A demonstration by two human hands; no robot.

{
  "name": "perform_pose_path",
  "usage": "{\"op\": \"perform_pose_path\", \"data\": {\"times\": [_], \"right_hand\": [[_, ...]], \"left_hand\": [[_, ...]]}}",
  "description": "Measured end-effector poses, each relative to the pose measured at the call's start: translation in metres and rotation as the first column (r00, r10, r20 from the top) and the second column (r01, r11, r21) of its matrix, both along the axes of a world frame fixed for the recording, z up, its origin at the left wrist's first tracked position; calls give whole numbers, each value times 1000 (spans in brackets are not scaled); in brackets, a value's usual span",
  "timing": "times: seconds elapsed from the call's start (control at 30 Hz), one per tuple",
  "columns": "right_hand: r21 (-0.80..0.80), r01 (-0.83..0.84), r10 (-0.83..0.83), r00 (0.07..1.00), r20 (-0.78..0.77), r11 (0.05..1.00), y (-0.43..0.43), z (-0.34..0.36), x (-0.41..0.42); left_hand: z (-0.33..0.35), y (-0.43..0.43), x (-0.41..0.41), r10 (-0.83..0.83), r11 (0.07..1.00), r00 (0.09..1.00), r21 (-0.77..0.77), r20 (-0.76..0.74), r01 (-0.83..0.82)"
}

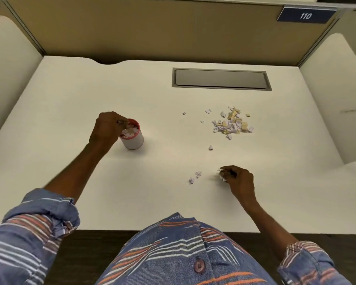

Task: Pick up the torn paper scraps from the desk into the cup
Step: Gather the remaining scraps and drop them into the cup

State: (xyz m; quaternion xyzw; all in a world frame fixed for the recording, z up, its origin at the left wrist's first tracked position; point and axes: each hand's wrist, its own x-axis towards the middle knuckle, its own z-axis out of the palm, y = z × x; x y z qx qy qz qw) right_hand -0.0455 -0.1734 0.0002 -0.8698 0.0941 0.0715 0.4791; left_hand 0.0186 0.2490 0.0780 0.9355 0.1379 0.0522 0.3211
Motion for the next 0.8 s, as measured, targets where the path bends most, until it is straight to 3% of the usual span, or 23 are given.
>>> {"op": "perform_pose_path", "data": {"times": [0.33, 0.5, 0.67, 0.8], "right_hand": [[44, 12, -10, 1000, -29, 999, 21, 4, 5], [161, -7, 13, 999, -37, 987, 57, 18, 20], [347, -120, 132, 991, -13, 930, 129, 42, 48], [354, -251, 261, 965, 21, 901, 196, 59, 71]], "left_hand": [[-4, 9, 7, 4, 987, 1000, -163, -8, -6], [-4, 19, 7, -13, 985, 1000, -174, -2, 13], [-13, 19, 5, -70, 986, 997, -151, -36, 64], [-18, 16, 5, -92, 986, 995, -142, -24, 88]]}}
